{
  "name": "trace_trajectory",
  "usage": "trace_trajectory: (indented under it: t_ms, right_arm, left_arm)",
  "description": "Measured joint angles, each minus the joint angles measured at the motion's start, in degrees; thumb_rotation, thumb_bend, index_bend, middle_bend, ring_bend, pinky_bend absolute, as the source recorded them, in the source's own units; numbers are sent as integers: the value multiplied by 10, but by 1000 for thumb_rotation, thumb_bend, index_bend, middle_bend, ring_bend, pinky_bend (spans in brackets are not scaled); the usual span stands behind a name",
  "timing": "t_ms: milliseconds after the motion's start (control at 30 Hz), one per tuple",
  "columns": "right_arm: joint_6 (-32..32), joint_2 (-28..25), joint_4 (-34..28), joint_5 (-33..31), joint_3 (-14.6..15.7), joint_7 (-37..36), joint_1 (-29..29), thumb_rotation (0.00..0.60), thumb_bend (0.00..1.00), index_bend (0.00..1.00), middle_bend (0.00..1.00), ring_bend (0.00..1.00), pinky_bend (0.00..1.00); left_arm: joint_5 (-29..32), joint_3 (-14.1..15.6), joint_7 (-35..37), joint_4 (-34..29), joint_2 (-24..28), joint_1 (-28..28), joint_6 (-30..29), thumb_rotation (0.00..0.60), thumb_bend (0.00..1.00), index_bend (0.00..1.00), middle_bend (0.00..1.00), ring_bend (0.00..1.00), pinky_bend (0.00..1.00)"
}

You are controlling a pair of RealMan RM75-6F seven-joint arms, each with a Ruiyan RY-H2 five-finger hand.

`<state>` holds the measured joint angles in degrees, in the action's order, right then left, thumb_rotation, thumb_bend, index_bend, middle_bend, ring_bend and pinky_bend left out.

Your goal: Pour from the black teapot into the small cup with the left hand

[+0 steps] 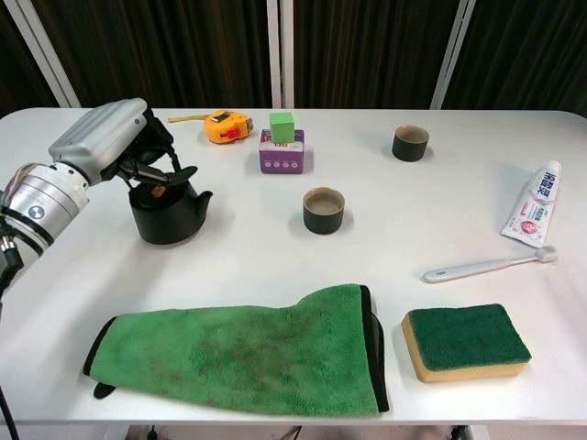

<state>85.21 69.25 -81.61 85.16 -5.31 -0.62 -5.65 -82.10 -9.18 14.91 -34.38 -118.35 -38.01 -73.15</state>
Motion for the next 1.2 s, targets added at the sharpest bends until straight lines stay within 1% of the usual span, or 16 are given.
trace_trajectory:
  t_ms: [167, 333, 400, 467, 633, 700, 1033, 1200]
  right_arm:
    - [0, 0, 1, 0, 0, -1, 0, 600, 311, 0, 0, 0, 0]
    - [1, 0, 0, 0, 0, -1, 0, 600, 311, 0, 0, 0, 0]
    - [1, 0, 0, 1, 0, 0, 0, 600, 311, 0, 0, 0, 0]
    - [1, 0, 0, 0, -1, 0, -1, 600, 311, 0, 0, 0, 0]
    - [1, -1, -1, 0, -1, 0, -1, 600, 311, 0, 0, 0, 0]
    - [0, -1, -1, 0, -1, 0, -1, 600, 311, 0, 0, 0, 0]
    - [0, -2, -1, 0, -1, -1, -1, 600, 311, 0, 0, 0, 0]
    - [1, -3, -1, -1, -1, -2, -1, 600, 311, 0, 0, 0, 0]
  left_arm:
    - [-2, 0, 10, 6, -3, 0, 1, 371, 219, 1000, 1000, 922, 752]
    - [-4, 0, 19, 11, -5, 0, 2, 348, 184, 1000, 1000, 917, 751]
    - [-6, 1, 19, 12, -5, 0, 2, 330, 165, 998, 1000, 909, 748]
    - [-8, 3, 20, 13, -4, 0, 3, 295, 148, 984, 1000, 895, 741]
    - [-14, 8, 22, 18, -3, 1, 1, 184, 127, 939, 979, 844, 714]
    - [-17, 10, 22, 21, -2, 1, 0, 165, 127, 920, 962, 831, 705]
    - [-30, 19, 15, 37, -5, 1, -9, 127, 125, 872, 896, 792, 689]
    - [-36, 24, 5, 47, -7, -1, -14, 116, 123, 779, 864, 773, 675]
